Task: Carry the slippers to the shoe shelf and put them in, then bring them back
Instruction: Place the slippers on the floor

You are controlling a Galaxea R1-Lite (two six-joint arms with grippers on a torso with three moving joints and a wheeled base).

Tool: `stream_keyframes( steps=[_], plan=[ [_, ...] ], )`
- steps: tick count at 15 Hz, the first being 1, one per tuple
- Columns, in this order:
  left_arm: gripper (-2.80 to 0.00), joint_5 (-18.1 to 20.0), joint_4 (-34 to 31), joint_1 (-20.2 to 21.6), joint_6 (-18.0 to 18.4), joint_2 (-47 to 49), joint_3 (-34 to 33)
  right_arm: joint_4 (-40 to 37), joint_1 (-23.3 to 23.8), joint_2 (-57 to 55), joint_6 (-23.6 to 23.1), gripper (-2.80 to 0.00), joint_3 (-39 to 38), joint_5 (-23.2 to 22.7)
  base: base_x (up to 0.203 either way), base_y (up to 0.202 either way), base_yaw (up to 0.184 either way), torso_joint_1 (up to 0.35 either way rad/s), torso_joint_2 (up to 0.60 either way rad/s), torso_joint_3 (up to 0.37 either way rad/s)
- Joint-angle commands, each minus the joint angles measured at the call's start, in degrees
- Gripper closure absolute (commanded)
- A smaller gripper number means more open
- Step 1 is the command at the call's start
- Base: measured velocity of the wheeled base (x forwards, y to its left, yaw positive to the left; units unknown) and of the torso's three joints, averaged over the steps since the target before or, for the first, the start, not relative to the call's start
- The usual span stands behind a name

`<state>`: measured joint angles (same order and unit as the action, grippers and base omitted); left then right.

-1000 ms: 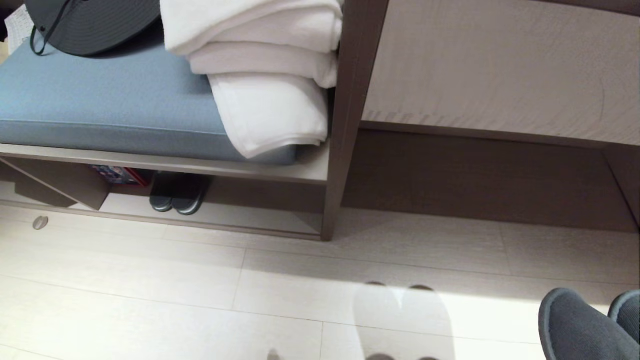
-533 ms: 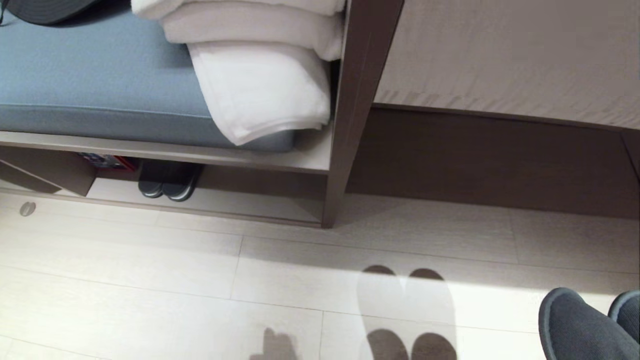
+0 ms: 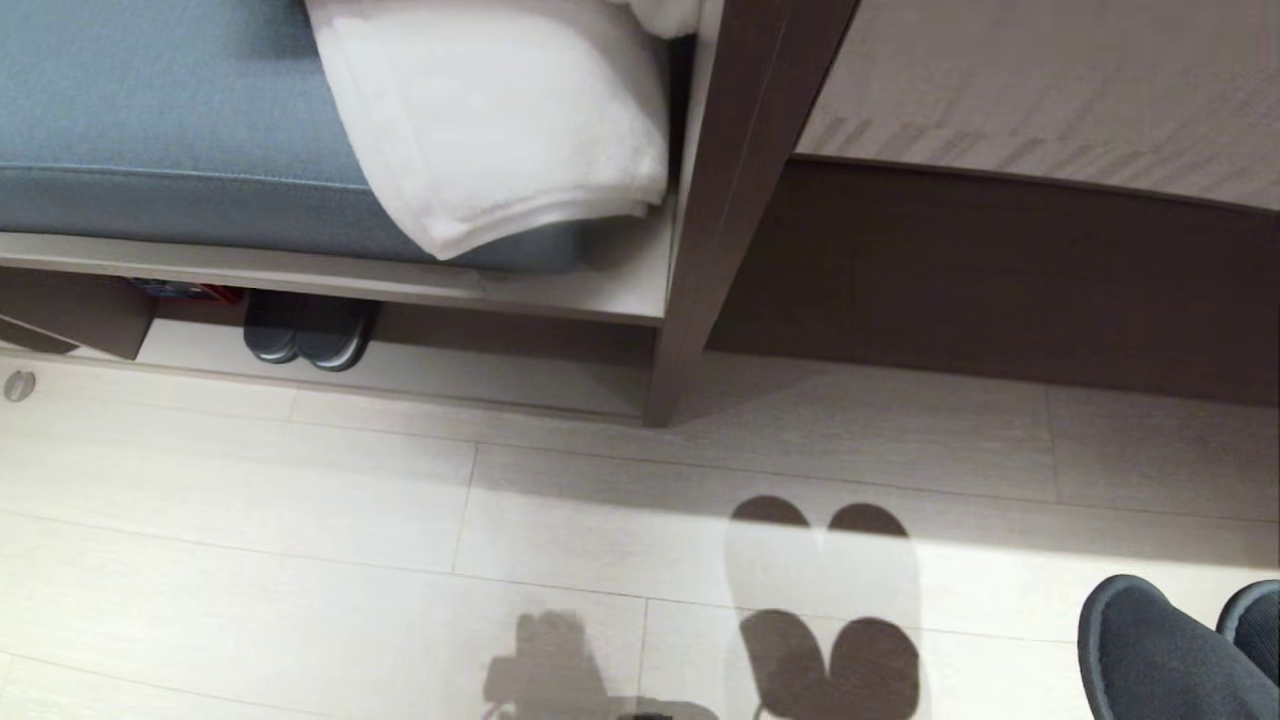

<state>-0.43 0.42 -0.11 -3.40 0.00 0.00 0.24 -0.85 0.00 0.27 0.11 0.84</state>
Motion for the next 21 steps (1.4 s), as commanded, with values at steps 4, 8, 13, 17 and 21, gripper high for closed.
stream_keyframes(
  steps=[4, 8, 13, 17, 21],
  plan=[
    [0.0, -0.01, 0.02, 0.02, -0.03, 0.0, -0.07, 0.02, -0.03, -0.09, 0.0, 0.0, 0.07, -0.01, 0.0, 0.0, 0.0, 0.003, 0.0, -0.199],
    [0.0, -0.01, 0.02, 0.02, -0.03, 0.0, -0.01, 0.11, -0.03, -0.09, 0.26, 0.0, 0.07, 0.04, 0.0, 0.0, 0.0, 0.002, 0.0, -0.198],
    [0.0, -0.01, 0.02, 0.02, -0.03, 0.0, -0.09, 0.11, -0.03, -0.09, 0.26, 0.0, 0.07, 0.04, 0.0, 0.0, 0.0, 0.002, 0.0, -0.196],
    [0.0, 0.0, 0.02, 0.02, -0.03, 0.0, 0.0, 0.11, -0.03, -0.09, 0.26, 0.0, 0.07, 0.04, 0.0, 0.0, 0.0, 0.004, 0.0, -0.198],
    [0.0, -0.01, 0.02, 0.02, -0.03, 0.0, -0.08, 0.11, -0.03, -0.09, 0.26, 0.0, 0.07, 0.04, 0.0, 0.0, 0.0, 0.005, 0.0, -0.198]
  ],
)
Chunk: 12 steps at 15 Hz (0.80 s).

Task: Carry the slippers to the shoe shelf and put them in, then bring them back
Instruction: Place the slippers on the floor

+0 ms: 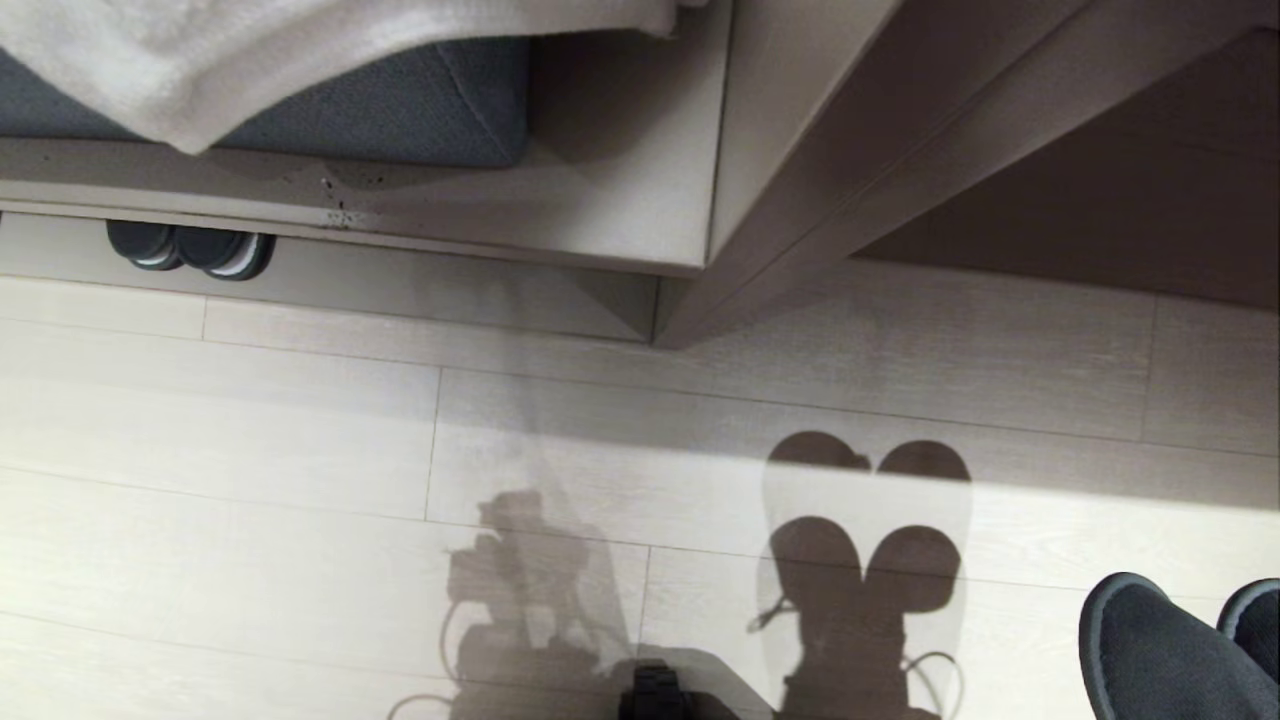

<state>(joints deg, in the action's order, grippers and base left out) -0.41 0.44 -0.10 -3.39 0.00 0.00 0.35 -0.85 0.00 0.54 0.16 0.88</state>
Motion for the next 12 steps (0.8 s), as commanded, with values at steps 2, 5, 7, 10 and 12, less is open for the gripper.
stream_keyframes(
  steps=[2, 5, 7, 10, 12],
  plan=[
    [0.0, -0.02, 0.0, 0.01, -0.15, 0.0, 0.0, 0.0, -0.03, -0.09, -0.1, 0.0, 0.02, -0.03, 0.0, 0.0, 0.0, 0.002, 0.0, -0.191],
    [0.0, 0.06, 0.0, 0.01, -0.04, 0.0, 0.0, 0.0, -0.03, -0.09, -0.28, 0.0, -0.07, -0.09, 0.0, 0.0, 0.0, 0.003, 0.0, -0.127],
    [0.0, -0.02, 0.0, 0.01, -0.04, 0.0, 0.0, 0.0, -0.03, -0.06, -0.62, 0.0, 0.02, -0.36, 0.0, 0.0, 0.0, 0.004, 0.0, -0.021],
    [0.0, 0.04, -0.06, 0.01, -0.04, -0.01, 0.0, 0.09, -0.03, -0.09, -0.82, 0.0, 0.11, -0.12, 0.0, 0.0, 0.0, 0.0, 0.0, 0.0],
    [0.0, -0.02, 0.0, 0.01, -0.13, -0.01, -0.02, -1.56, -0.01, -0.66, -0.42, 0.0, 3.75, -0.06, 0.0, 0.0, 0.0, 0.0, 0.0, 0.0]
  ],
)
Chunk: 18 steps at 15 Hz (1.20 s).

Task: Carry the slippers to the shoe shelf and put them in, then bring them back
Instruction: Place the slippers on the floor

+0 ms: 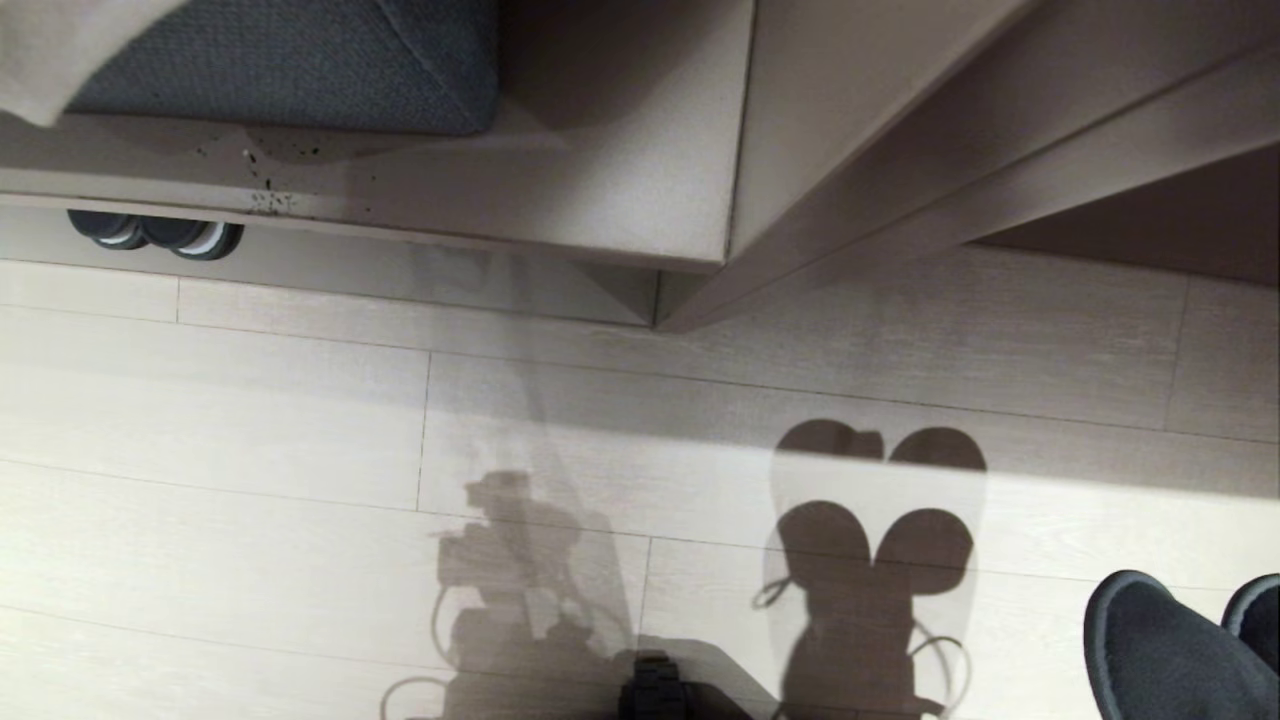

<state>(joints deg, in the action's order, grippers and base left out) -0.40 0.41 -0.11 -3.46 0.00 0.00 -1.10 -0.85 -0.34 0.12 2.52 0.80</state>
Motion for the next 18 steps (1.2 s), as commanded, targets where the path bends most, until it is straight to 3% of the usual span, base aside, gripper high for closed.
stream_keyframes(
  steps=[1, 4, 7, 12, 18],
  plan=[
    [0.0, -0.04, 0.02, 0.02, 0.03, -0.09, 0.0, -1.14, -0.02, -2.45, 0.83, 0.0, 3.3, 0.21, 0.0, 0.0, 0.0, 0.0, 0.0, 0.0],
    [0.0, 0.01, -0.01, 0.02, -0.04, 0.0, -0.06, 2.31, -0.04, -16.86, 2.32, 0.0, 9.31, 0.75, 0.0, 0.0, 0.0, 0.0, 0.0, 0.0],
    [0.0, 0.0, -0.02, 0.02, 0.03, 0.0, 0.0, 13.59, -0.14, -37.44, 2.03, 0.0, 11.8, 0.86, 0.0, 0.0, 0.0, 0.0, 0.0, 0.0],
    [0.0, 0.05, 0.02, 0.02, 0.03, 0.0, 0.0, 46.79, -0.64, -70.95, -1.45, 0.0, 15.53, 0.58, 0.0, 0.0, 0.0, 0.0, 0.0, 0.0],
    [0.0, 0.04, 0.02, 0.02, -0.05, 0.0, 0.0, 81.96, -2.28, -101.7, -3.62, 0.0, 18.45, 1.81, 0.0, 0.0, 0.0, 0.0, 0.0, 0.0]
  ],
)
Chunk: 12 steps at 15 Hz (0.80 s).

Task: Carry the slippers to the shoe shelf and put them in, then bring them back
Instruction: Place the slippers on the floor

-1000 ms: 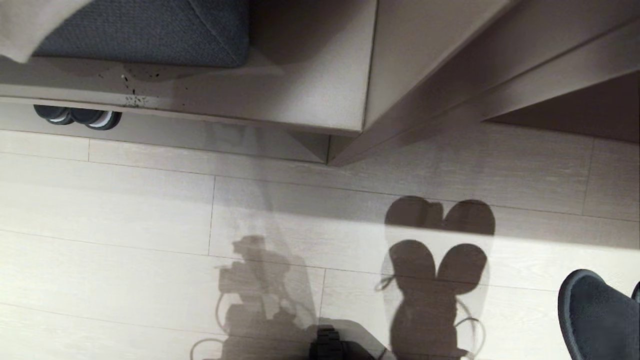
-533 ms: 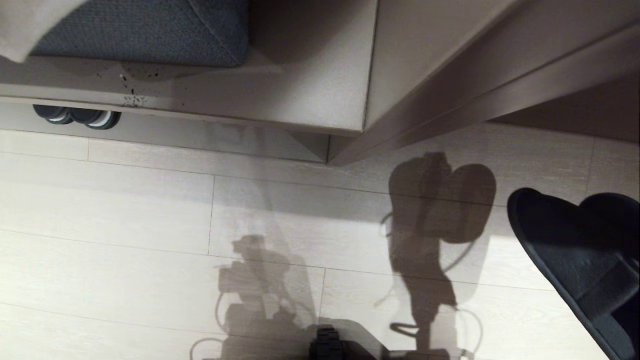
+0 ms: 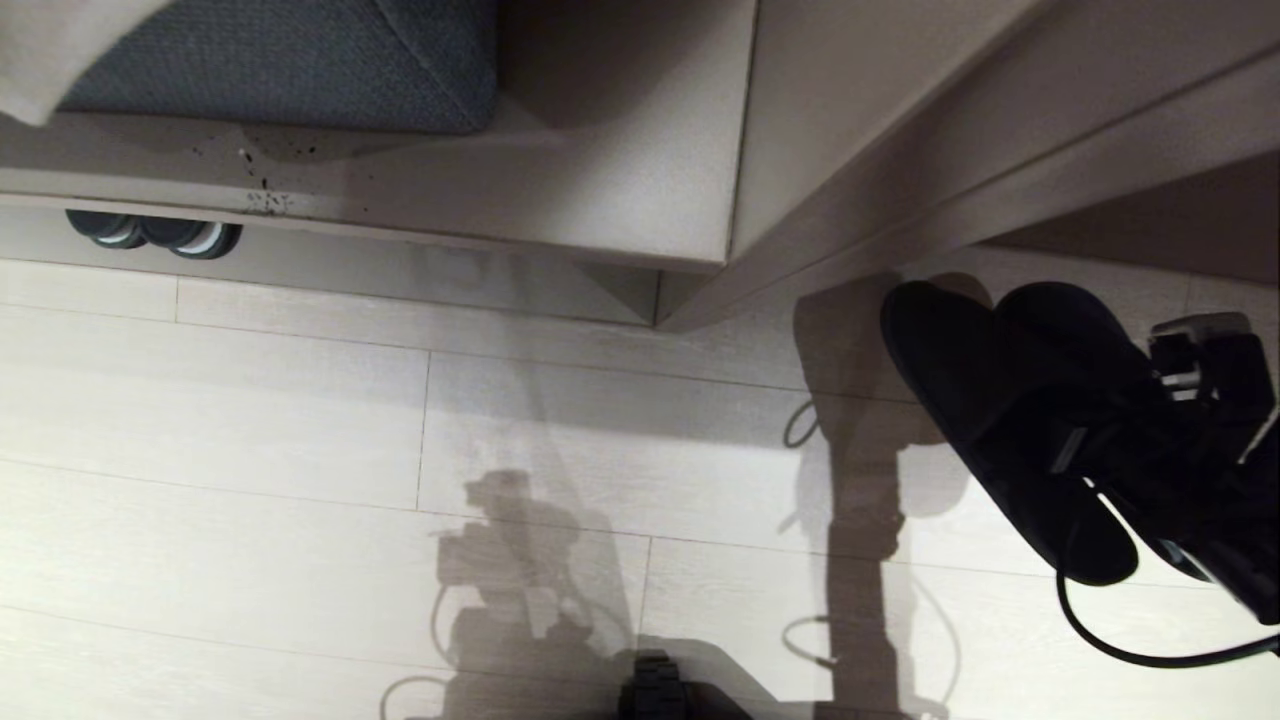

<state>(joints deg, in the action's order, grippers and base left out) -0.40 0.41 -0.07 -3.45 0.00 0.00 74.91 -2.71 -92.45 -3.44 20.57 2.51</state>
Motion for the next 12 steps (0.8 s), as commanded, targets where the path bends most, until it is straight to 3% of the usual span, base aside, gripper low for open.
stream_keyframes(
  steps=[1, 4, 12],
  plan=[
    [0.0, 0.02, -0.06, -0.01, -0.06, 0.0, 0.0, 9.04, -1.25, -13.56, 0.91, 0.0, 2.28, 2.06, 0.0, 0.0, 0.0, 0.0, 0.0, 0.0],
    [0.0, 0.05, 0.02, -0.01, 0.02, 0.0, 0.0, 12.41, -3.78, -19.62, 4.6, 0.0, 9.53, 7.77, 0.0, 0.0, 0.0, 0.0, 0.0, 0.0],
    [0.0, -0.02, 0.02, -0.01, 0.11, 0.0, -0.02, 12.74, -3.98, -30.32, 6.38, 0.0, 20.31, 9.01, 0.0, 0.0, 0.0, 0.0, 0.0, 0.0]
  ],
)
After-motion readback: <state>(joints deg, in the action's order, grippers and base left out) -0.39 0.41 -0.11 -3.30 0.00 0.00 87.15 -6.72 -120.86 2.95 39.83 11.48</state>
